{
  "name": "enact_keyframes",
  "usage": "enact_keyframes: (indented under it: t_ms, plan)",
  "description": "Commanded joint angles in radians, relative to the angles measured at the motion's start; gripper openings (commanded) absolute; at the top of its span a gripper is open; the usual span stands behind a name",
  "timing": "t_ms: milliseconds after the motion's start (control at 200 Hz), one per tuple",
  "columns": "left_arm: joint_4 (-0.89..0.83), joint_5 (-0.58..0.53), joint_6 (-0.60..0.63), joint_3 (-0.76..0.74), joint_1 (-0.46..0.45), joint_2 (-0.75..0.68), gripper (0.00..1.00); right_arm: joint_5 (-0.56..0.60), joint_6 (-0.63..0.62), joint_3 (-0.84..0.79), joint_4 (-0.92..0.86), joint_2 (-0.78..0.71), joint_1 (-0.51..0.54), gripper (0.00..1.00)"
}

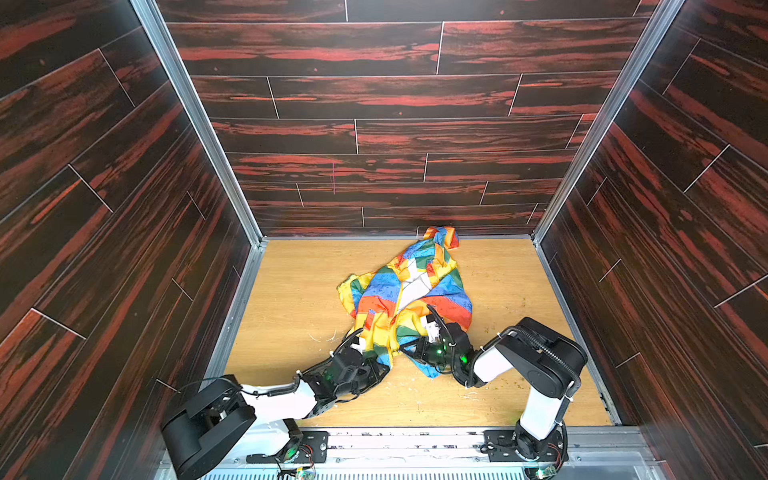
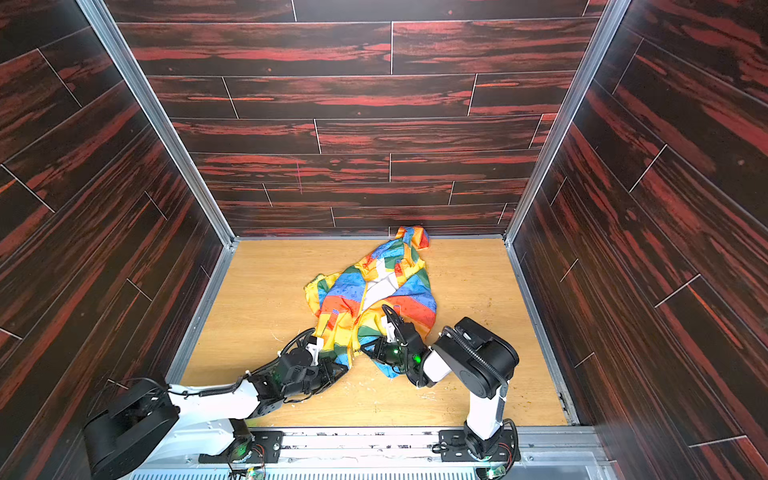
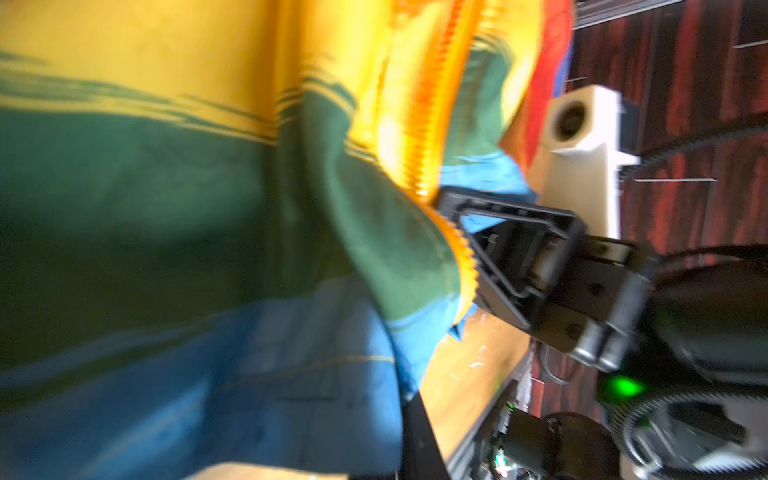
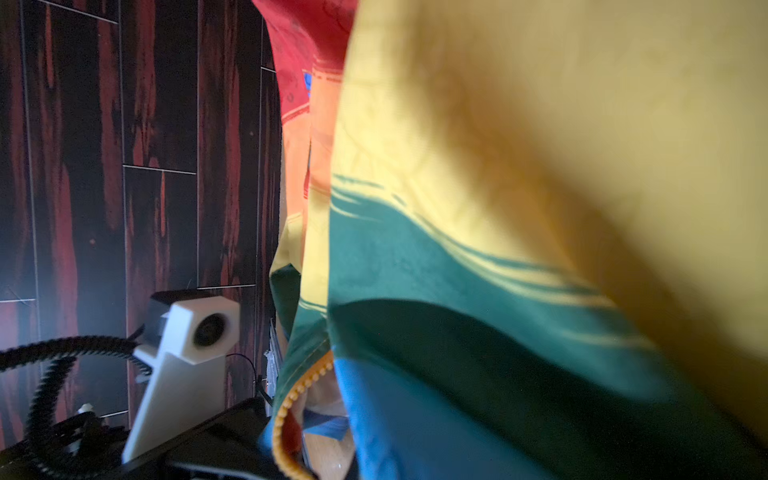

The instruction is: Zip up the jacket

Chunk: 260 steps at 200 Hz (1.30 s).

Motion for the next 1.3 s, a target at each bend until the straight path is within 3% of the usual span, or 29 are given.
enact_keyframes:
  t_ms: [0, 261, 586, 917, 992, 1192, 1298]
  plan:
    - [0.064, -0.041, -0.021, -0.021, 0.002, 0.040, 0.08, 0.009, 0.007, 0.020, -0.002, 0.029, 0.016, 0.00]
    - [0.154, -0.076, -0.027, -0.056, 0.002, 0.026, 0.08, 0.003, 0.007, 0.059, -0.018, 0.075, 0.042, 0.00]
    - [0.019, -0.115, 0.020, -0.062, 0.002, -0.158, 0.11, -0.018, 0.011, 0.130, -0.002, 0.137, 0.083, 0.00]
    - [0.129, -0.092, -0.011, -0.070, 0.004, -0.053, 0.13, -0.071, 0.012, 0.173, 0.012, 0.159, 0.102, 0.00]
    - [0.147, -0.097, -0.020, -0.076, 0.003, -0.046, 0.22, -0.076, 0.017, 0.170, 0.021, 0.164, 0.102, 0.00]
    - [0.136, -0.115, -0.023, -0.086, 0.005, -0.067, 0.63, -0.082, 0.019, 0.178, 0.028, 0.169, 0.106, 0.00]
    - [0.125, -0.121, -0.022, -0.089, 0.004, -0.078, 0.72, -0.085, 0.019, 0.184, 0.027, 0.168, 0.108, 0.00]
